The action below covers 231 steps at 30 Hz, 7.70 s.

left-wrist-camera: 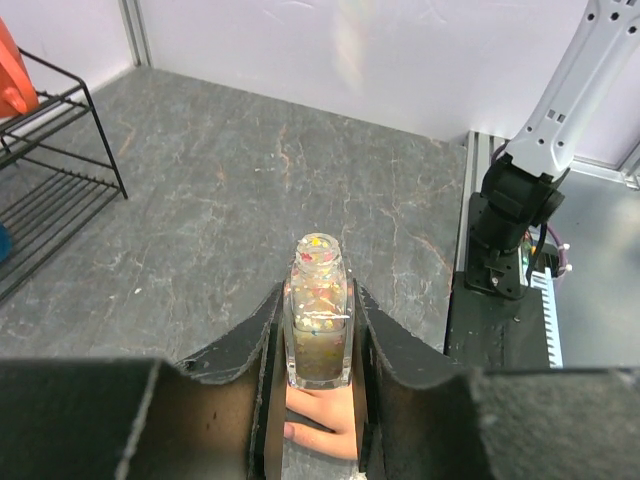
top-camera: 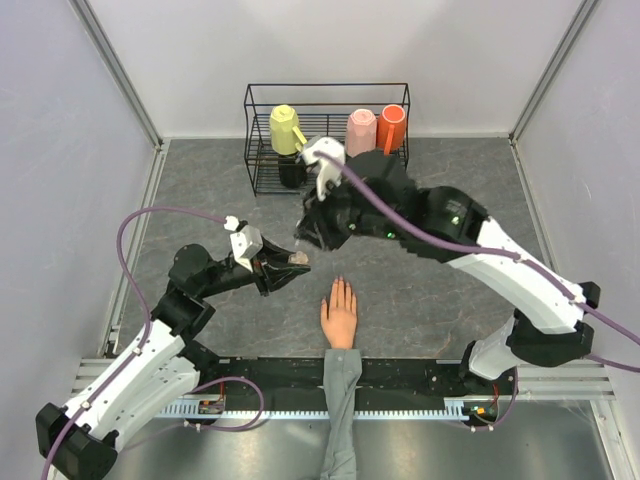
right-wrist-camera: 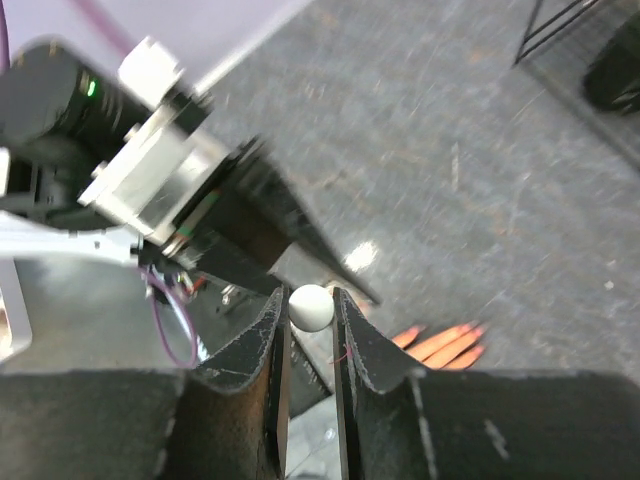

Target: Paint the nails

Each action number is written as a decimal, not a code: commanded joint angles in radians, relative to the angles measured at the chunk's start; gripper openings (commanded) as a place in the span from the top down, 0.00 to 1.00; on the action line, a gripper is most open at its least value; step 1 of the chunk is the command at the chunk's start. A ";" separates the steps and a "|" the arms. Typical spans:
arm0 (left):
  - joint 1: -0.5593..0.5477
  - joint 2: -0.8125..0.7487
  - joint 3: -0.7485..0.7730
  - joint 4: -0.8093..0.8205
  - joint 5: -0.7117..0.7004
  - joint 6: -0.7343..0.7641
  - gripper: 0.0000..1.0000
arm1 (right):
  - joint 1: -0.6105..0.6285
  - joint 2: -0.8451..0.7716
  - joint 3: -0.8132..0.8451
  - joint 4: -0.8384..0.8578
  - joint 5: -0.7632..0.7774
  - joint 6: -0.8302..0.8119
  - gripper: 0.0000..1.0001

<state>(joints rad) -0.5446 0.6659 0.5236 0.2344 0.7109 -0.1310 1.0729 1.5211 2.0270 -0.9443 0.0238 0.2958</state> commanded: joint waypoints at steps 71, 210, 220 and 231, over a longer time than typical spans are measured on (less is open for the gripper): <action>0.006 -0.046 -0.013 0.005 0.005 0.022 0.98 | 0.110 -0.009 -0.105 0.045 0.149 0.065 1.00; -0.005 0.053 0.016 0.124 0.401 -0.120 0.98 | 0.038 -0.104 -0.210 -0.011 -0.295 -0.273 0.18; -0.020 0.070 0.018 0.126 0.432 -0.137 0.98 | -0.007 0.004 -0.142 -0.140 -0.375 -0.388 0.35; -0.021 0.067 0.019 0.102 0.407 -0.119 0.98 | -0.007 0.004 -0.172 -0.128 -0.418 -0.388 0.49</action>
<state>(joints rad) -0.5629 0.7429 0.4984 0.3130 1.1091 -0.2390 1.0657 1.5330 1.8553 -1.0790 -0.3565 -0.0757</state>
